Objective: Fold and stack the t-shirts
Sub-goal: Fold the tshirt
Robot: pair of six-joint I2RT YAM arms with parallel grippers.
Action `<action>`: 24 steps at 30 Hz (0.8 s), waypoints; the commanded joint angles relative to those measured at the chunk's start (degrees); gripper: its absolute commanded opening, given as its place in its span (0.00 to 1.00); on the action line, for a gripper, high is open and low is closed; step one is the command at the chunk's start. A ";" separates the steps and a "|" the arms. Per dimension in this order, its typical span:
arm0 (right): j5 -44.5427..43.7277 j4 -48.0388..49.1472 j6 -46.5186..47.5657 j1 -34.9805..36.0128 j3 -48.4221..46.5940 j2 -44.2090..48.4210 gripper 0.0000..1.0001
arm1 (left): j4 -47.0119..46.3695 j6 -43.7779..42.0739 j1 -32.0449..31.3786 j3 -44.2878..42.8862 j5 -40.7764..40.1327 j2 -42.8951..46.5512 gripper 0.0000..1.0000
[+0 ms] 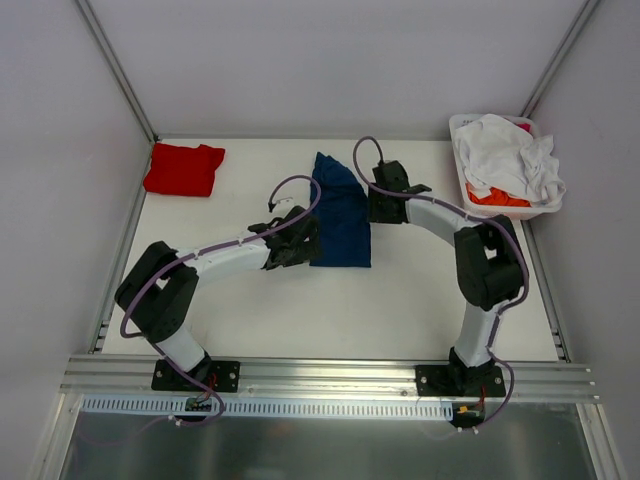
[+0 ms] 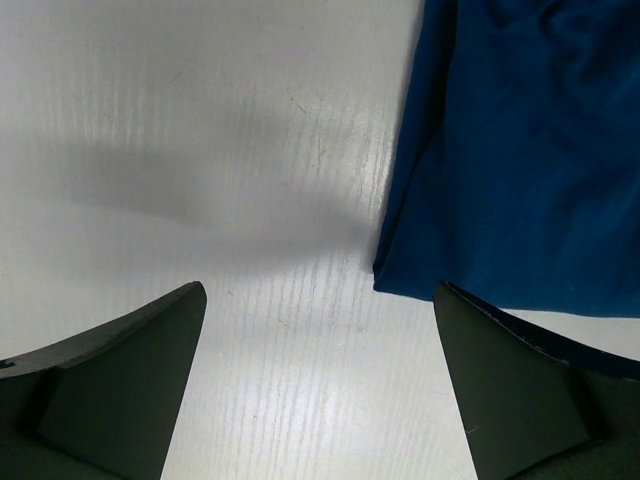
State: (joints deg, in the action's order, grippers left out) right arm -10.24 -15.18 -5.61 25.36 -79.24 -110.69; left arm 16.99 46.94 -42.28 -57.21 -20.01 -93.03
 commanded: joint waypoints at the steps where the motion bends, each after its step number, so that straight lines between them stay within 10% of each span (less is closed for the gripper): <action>1: 1.36 2.42 -2.65 0.39 7.85 10.48 0.47 | 0.41 -0.79 0.62 -1.32 0.59 -0.74 0.99; 12: 13.28 7.78 -8.98 0.56 30.26 32.72 0.49 | -8.20 -2.20 3.08 2.45 8.22 0.31 0.99; 24: 23.06 20.17 -17.76 0.56 42.32 34.15 0.49 | -20.59 -0.62 6.25 9.57 16.67 -1.00 0.96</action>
State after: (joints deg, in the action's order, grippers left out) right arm 8.27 -2.52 -19.46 25.71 -37.85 -76.55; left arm 0.47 46.19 -36.62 -49.21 -6.63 -93.51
